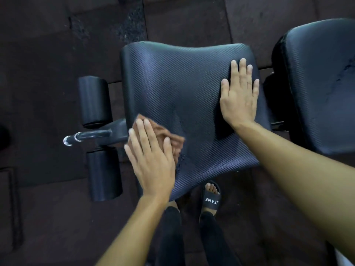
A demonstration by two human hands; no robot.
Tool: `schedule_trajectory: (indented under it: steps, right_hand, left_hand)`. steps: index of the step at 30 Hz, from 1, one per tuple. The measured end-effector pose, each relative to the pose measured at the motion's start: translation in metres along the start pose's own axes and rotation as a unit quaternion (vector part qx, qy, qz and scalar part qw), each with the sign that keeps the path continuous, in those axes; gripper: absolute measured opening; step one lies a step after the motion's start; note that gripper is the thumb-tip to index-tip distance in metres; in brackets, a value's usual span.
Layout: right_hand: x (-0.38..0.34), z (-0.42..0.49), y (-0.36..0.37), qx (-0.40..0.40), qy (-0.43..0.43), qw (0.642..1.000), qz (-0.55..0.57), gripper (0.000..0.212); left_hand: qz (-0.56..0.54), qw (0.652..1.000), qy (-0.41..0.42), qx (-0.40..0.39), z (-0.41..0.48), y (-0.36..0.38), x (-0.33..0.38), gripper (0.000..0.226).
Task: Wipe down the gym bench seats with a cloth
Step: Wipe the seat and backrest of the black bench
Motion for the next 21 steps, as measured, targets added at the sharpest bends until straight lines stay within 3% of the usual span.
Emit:
schedule_trajectory:
  steps: [6,11,13,15,18,21]
  right_hand:
    - [0.0,0.0,0.001,0.009,-0.005,1.0,0.0,0.056]
    - [0.001,0.0,-0.002,0.001,-0.004,1.0,-0.002,0.056]
    - [0.002,0.002,-0.006,-0.019,-0.008,1.0,0.012,0.057]
    - [0.004,0.001,-0.012,-0.043,-0.02,0.999,0.024,0.057]
    - [0.021,-0.023,-0.021,-0.033,-0.018,0.999,0.03,0.057]
    - [0.055,-0.068,-0.024,0.001,0.022,0.999,0.039,0.055]
  left_hand:
    - [0.051,0.99,0.118,-0.05,-0.079,0.009,0.031,0.067]
    - [0.063,0.948,0.311,-0.031,-0.009,0.01,0.05,0.062]
    - [0.06,0.936,0.345,-0.022,0.039,0.008,0.051,0.059]
    - [0.063,0.939,0.338,-0.005,0.096,0.004,0.049,0.06]
    - [0.032,0.969,0.243,-0.027,0.164,-0.006,0.039,0.064]
    - [0.031,0.983,0.181,-0.011,0.16,-0.006,0.036,0.066]
Point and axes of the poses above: each hand's wrist, its own z-axis towards the middle knuckle, its own y-axis out of the palm, x = y × z, the point moved 2 cm from there along z, towards the middle knuckle, and after that the axes turned 13 degrees about y, right-handed, at the moved point
